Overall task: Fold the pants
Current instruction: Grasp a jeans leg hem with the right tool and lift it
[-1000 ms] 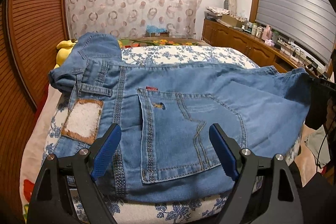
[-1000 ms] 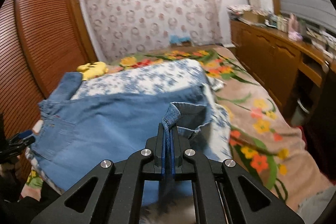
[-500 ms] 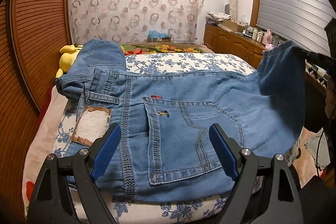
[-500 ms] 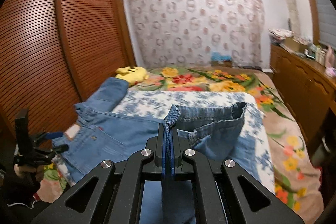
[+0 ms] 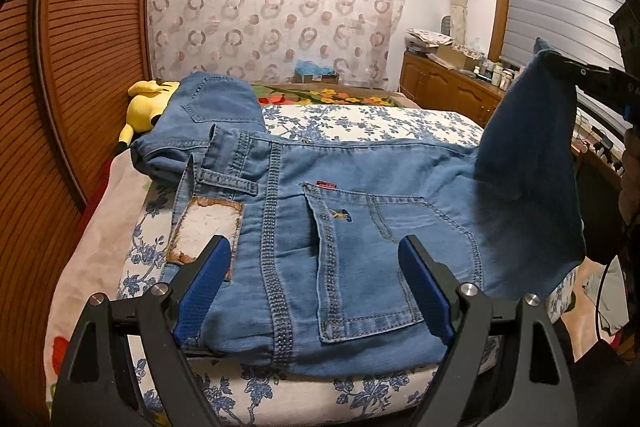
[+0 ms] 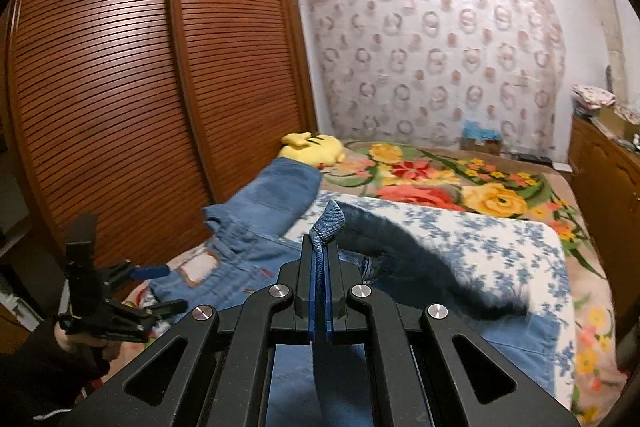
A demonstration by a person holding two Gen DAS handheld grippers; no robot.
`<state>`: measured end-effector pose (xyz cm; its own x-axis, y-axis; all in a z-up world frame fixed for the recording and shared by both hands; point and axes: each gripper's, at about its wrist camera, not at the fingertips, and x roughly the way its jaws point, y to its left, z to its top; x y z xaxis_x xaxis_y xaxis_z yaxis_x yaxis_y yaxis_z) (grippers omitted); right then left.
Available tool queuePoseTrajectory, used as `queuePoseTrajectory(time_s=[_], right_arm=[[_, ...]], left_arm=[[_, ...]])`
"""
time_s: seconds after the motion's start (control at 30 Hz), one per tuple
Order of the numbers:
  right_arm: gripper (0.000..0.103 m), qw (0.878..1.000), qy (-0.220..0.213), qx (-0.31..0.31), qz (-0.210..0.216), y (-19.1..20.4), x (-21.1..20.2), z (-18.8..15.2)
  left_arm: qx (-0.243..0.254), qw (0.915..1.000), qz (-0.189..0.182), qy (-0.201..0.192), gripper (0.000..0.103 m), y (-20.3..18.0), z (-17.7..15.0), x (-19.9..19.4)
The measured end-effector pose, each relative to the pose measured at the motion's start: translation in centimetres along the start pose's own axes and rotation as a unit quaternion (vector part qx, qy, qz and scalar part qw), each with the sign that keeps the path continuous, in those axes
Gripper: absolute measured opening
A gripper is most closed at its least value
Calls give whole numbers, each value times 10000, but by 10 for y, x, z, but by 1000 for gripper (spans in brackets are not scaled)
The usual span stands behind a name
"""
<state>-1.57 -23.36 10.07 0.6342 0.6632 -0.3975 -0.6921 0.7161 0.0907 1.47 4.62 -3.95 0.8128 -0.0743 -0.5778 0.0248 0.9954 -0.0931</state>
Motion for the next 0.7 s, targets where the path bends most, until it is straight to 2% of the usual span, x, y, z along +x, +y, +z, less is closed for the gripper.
queuePoseTrajectory(time_s=[0.53,0.6,0.7], right_arm=[[3,9966,706,121,408,-13,68,3],[6,9958,838,94,366,-10,72,6],[21,9955,871,51,365,-8,72,9]], left_arm=[[-87,9999,11,96,86,8,-7,3],[-91,9999,5,106,86,8,-7,4],[-83,9999,-21,108,86,7,-7,5]])
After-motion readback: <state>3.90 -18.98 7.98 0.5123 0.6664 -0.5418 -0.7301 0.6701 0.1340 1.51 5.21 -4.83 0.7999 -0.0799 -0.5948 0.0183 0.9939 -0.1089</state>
